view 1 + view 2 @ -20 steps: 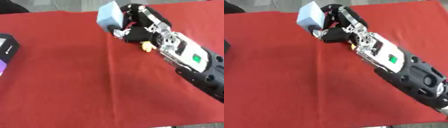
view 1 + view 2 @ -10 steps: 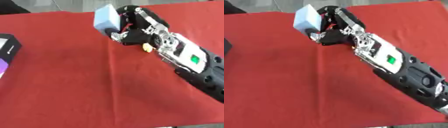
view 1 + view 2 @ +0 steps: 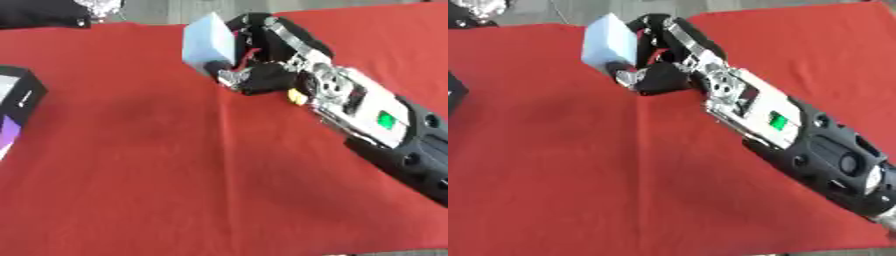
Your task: Pick up the objects with one hand, pass them to the other hand, and then place them into the box on the other side of the table.
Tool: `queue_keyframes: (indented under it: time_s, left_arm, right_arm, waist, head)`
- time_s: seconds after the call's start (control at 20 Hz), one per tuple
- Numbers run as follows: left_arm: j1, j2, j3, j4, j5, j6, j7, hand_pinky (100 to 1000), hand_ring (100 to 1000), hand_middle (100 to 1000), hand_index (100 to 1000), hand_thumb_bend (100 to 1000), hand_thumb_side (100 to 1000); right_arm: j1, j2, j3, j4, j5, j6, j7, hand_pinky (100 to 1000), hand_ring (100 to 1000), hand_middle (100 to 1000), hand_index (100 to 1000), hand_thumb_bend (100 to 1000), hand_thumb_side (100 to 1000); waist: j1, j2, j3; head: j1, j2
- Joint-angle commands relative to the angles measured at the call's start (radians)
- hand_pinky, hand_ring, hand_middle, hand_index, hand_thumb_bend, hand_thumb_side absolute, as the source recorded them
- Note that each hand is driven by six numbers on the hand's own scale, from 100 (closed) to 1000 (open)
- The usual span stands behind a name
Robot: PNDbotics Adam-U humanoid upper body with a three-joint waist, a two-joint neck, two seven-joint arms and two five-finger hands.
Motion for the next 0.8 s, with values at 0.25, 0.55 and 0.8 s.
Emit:
queue_keyframes:
  time_s: [0.25,0.55,0.8]
  left_arm:
    - [-0.036,-0.060,-0.013,0.035,-0.063,0.004,-0.030,945,750,797,789,100,415]
    - [-0.036,-0.077,-0.019,0.039,-0.089,0.005,-0.101,963,774,811,816,100,530]
    - [-0.027,-0.062,-0.013,0.026,-0.123,-0.009,-0.204,966,795,819,836,100,644]
  right_arm:
    - [-0.021,-0.003,0.003,-0.021,0.046,-0.014,0.037,343,487,369,271,100,100]
    - [-0.018,-0.002,0.010,-0.021,0.067,-0.014,0.056,337,486,369,269,111,100]
    - [-0.010,-0.004,0.012,-0.021,0.095,-0.016,0.079,332,485,368,268,122,100]
  waist:
    - [0.008,-0.031,-0.003]
    - [0.008,-0.028,-0.005]
    - [0.008,-0.028,-0.005]
  head:
    - [0.005,-0.002]
    - [0.006,-0.002]
    - [0.004,-0.002]
